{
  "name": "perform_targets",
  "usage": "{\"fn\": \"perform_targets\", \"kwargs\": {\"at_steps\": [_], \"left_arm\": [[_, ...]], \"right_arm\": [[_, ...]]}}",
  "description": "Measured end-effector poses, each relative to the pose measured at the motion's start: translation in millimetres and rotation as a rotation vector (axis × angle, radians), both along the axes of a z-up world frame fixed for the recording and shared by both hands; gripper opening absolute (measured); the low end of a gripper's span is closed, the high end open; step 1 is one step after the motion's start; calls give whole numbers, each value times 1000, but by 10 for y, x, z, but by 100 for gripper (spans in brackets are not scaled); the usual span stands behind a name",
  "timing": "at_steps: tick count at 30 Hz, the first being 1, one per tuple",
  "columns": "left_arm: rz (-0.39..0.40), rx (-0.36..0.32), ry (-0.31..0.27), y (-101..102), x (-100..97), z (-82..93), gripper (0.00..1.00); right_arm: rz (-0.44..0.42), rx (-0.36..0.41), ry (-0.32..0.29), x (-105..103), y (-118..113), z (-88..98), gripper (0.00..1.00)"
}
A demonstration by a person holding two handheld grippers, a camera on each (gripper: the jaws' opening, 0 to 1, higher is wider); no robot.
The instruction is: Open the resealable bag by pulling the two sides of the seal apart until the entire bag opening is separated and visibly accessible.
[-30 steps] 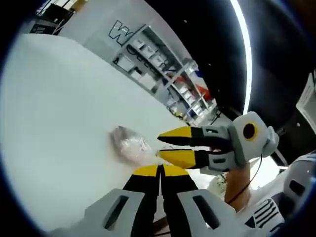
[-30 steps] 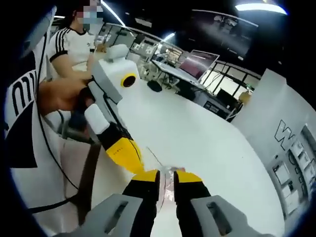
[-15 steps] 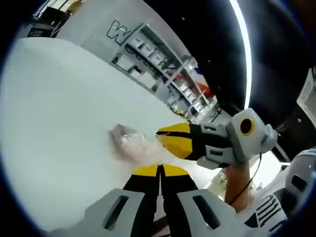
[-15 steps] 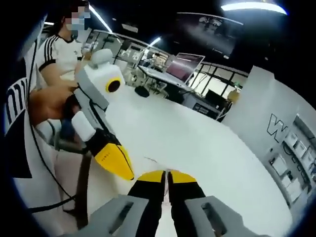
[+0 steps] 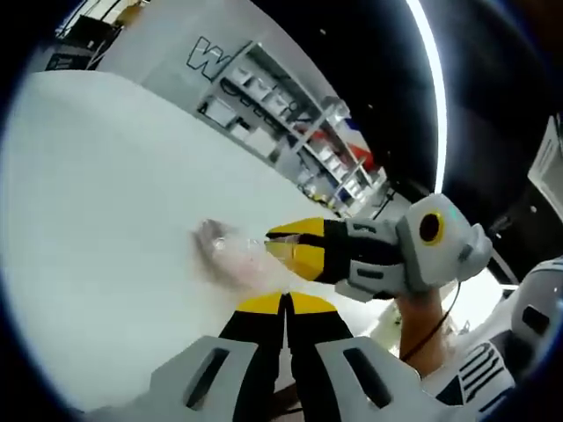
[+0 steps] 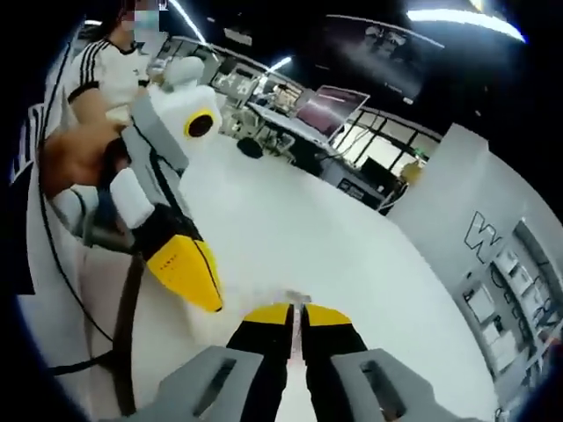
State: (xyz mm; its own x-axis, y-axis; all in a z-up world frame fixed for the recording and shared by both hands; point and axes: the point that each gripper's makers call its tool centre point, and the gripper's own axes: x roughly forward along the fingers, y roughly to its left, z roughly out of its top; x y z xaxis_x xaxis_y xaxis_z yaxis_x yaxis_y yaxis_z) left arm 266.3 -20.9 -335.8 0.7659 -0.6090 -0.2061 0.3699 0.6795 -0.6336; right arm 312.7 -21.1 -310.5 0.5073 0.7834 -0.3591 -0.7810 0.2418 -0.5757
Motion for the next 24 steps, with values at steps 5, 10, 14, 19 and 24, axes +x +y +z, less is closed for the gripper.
{"fn": "perform_targets", "kwargs": {"at_steps": [5, 10, 14, 19, 24], "left_arm": [[14, 18, -15, 30, 58, 17, 1], [28, 46, -47, 47, 138, 89, 2], [38, 116, -96, 83, 216, 95, 3], [80, 188, -194, 136, 309, 161, 29], [108, 346, -318, 241, 367, 240, 51]], "right_arm": [[-17, 113, -49, 36, 20, 182, 2], [-19, 162, -66, 39, 43, 282, 0], [-25, 171, -79, 74, 60, 313, 0], [-36, 168, -72, 169, 24, 348, 0], [-42, 175, -64, 233, -4, 373, 0]]}}
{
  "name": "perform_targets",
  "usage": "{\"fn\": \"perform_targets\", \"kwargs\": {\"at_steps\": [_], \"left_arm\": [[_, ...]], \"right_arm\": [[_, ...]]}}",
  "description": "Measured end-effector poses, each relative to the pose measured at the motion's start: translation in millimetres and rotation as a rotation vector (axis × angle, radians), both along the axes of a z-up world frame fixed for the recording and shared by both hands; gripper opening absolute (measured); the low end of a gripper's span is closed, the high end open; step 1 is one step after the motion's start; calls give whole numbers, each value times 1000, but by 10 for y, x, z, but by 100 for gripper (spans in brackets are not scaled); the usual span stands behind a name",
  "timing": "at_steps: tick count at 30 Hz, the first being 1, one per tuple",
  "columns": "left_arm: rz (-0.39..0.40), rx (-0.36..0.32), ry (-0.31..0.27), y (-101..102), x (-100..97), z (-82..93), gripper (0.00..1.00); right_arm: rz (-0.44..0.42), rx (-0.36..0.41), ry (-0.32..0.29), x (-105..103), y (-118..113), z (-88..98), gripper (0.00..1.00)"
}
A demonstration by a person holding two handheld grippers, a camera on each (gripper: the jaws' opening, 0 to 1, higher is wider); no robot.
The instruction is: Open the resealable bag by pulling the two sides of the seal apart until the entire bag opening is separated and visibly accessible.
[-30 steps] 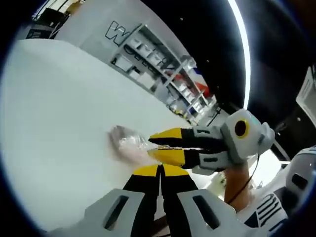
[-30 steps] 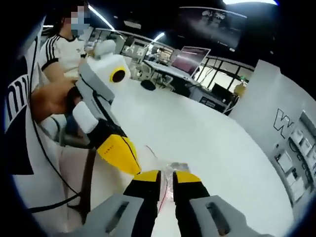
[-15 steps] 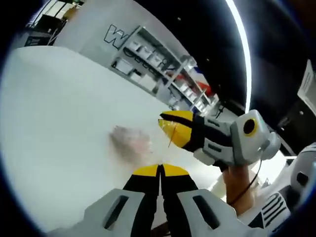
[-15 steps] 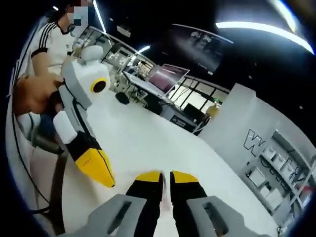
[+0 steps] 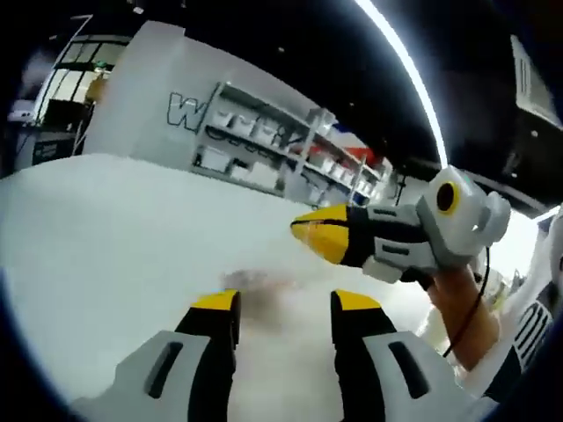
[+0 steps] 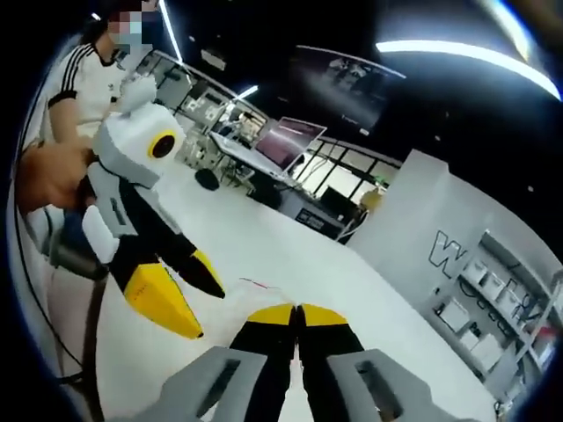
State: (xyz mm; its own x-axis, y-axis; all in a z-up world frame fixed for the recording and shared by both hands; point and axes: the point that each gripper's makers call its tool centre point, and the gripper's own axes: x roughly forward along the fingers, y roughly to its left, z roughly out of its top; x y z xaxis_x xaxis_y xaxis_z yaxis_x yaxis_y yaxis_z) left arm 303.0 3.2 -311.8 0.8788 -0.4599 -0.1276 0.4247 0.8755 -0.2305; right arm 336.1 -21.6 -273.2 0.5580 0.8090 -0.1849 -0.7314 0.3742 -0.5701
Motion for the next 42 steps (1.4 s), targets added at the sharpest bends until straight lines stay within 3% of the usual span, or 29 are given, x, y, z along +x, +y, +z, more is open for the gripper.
{"fn": "perform_targets", "kwargs": {"at_steps": [3, 8, 10, 16, 31, 42], "left_arm": [[-9, 103, -67, -9, 18, 30, 57], [-65, 185, -143, -125, 30, 142, 63], [-76, 204, -105, -128, 68, 131, 66], [-66, 223, -122, -92, 103, 147, 64], [-44, 201, -66, 16, 135, 29, 60], [-33, 234, -17, 71, 149, -88, 61]], "right_arm": [[1, 13, 11, 23, -6, 8, 0], [2, 48, 12, 47, -10, 70, 0], [1, 57, 6, 59, -12, 98, 0], [-1, 73, -1, 106, -29, 173, 0], [8, 80, -4, 224, -35, 266, 0], [36, 85, 20, 341, -48, 326, 0]]}}
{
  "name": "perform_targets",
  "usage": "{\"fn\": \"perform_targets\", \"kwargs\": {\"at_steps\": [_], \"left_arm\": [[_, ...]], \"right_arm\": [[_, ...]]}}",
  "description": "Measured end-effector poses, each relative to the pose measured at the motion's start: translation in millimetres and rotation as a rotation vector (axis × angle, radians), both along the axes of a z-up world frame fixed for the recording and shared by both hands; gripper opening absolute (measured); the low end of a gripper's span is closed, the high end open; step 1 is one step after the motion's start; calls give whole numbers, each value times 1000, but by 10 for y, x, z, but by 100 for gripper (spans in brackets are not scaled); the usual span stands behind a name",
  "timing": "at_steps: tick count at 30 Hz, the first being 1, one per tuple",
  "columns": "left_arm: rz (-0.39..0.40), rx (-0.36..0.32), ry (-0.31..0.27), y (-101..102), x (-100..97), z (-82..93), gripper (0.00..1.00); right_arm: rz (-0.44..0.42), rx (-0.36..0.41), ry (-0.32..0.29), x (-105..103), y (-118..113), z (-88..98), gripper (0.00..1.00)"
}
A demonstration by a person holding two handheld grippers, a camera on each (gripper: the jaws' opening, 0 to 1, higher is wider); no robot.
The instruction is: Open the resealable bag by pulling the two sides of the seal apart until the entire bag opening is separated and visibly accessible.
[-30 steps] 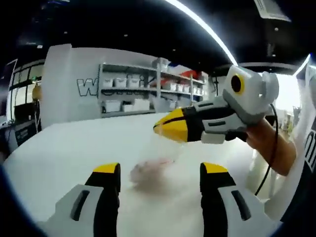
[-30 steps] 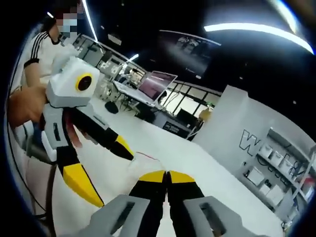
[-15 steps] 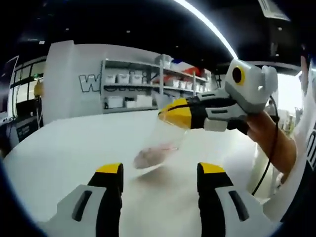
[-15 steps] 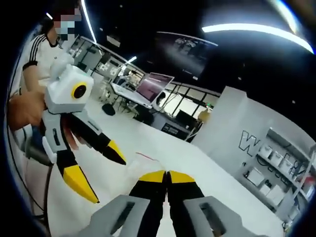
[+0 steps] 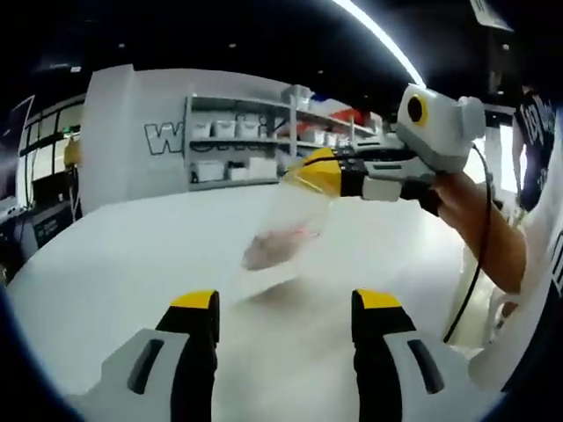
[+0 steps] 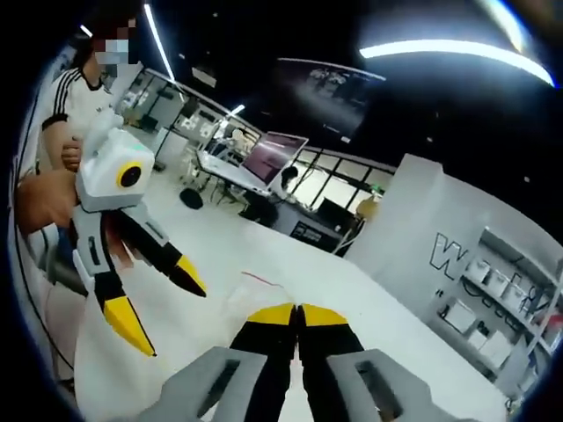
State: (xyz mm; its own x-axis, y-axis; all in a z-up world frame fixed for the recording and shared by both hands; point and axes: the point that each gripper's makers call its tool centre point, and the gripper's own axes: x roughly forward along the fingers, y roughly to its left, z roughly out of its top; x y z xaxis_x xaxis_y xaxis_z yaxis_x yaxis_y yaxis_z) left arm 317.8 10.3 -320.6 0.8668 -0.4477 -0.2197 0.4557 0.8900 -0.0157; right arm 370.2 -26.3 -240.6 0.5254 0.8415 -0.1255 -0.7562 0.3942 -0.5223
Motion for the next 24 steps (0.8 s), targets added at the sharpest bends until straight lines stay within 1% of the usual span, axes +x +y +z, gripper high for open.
{"fn": "perform_targets", "kwargs": {"at_steps": [3, 8, 13, 24], "left_arm": [[1, 0, -3, 1, 10, 13, 61], [-1, -2, -5, -8, 13, 19, 61], [-2, -9, -2, 2, 7, 20, 61], [-8, -17, 6, -2, -12, 8, 61]], "right_arm": [[4, 11, 12, 15, 3, 12, 0], [4, 26, 33, 143, -26, 55, 0], [5, 28, 44, 209, -25, 69, 0], [-2, 20, 49, 361, -12, 78, 0]]}}
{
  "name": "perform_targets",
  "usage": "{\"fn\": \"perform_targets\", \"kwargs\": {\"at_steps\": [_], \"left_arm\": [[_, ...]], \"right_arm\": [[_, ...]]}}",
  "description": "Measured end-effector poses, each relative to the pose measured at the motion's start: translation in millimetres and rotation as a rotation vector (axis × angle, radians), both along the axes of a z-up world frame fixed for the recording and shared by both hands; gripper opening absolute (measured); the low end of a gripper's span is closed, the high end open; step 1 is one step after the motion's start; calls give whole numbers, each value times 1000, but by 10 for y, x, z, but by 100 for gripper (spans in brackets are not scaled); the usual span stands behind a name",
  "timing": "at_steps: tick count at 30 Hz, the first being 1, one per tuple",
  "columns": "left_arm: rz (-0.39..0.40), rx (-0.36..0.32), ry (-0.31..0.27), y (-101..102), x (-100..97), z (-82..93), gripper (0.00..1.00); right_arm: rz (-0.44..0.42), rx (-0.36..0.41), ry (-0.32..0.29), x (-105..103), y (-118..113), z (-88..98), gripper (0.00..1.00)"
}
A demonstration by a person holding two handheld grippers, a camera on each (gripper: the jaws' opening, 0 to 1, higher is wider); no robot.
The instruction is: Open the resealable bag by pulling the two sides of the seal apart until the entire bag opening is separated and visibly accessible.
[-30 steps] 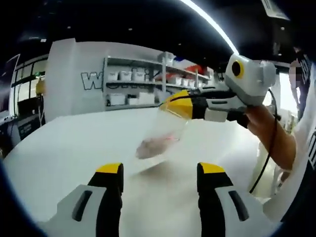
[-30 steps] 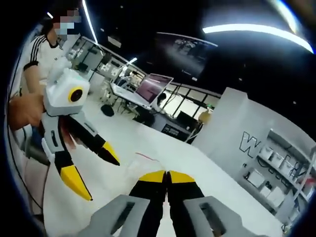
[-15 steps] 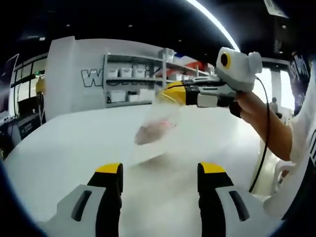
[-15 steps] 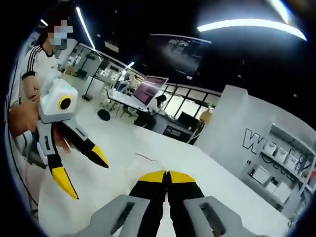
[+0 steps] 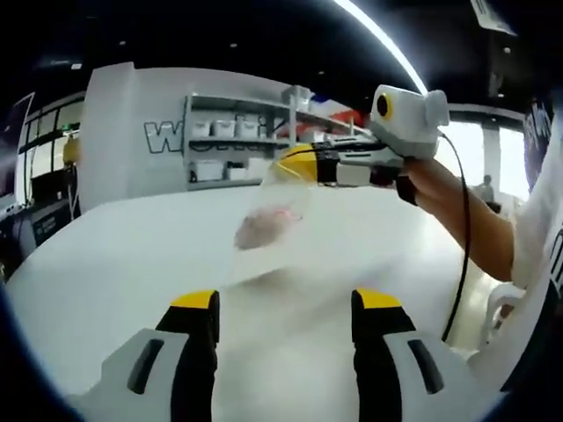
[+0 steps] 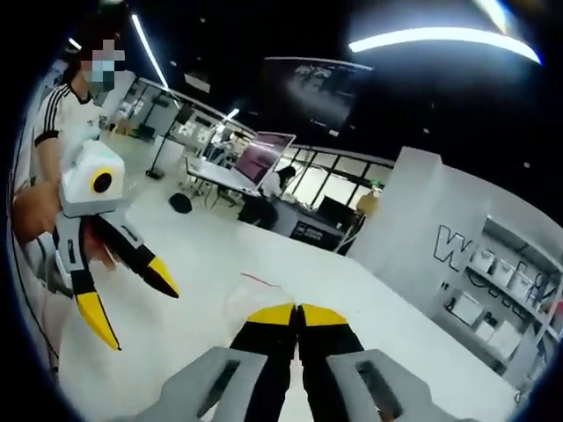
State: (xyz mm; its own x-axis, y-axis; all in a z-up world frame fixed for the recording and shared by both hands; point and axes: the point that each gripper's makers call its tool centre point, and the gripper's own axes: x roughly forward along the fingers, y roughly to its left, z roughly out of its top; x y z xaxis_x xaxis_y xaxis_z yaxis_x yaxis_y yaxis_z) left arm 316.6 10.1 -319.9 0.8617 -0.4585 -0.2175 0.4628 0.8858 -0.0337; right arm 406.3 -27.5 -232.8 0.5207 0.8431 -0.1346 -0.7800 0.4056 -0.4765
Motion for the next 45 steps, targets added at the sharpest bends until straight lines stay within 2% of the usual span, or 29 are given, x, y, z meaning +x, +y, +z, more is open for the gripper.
{"fn": "perform_targets", "kwargs": {"at_steps": [8, 24, 45], "left_arm": [[-7, -9, 5, -6, -20, -4, 60], [-11, -10, 18, -19, -28, -35, 59], [-15, -24, 27, -22, -37, -40, 57]], "right_arm": [[-26, 14, 31, 271, -70, 6, 0], [-38, 0, 41, 349, -100, -47, 0], [-63, -6, 47, 652, -118, -46, 0]]}}
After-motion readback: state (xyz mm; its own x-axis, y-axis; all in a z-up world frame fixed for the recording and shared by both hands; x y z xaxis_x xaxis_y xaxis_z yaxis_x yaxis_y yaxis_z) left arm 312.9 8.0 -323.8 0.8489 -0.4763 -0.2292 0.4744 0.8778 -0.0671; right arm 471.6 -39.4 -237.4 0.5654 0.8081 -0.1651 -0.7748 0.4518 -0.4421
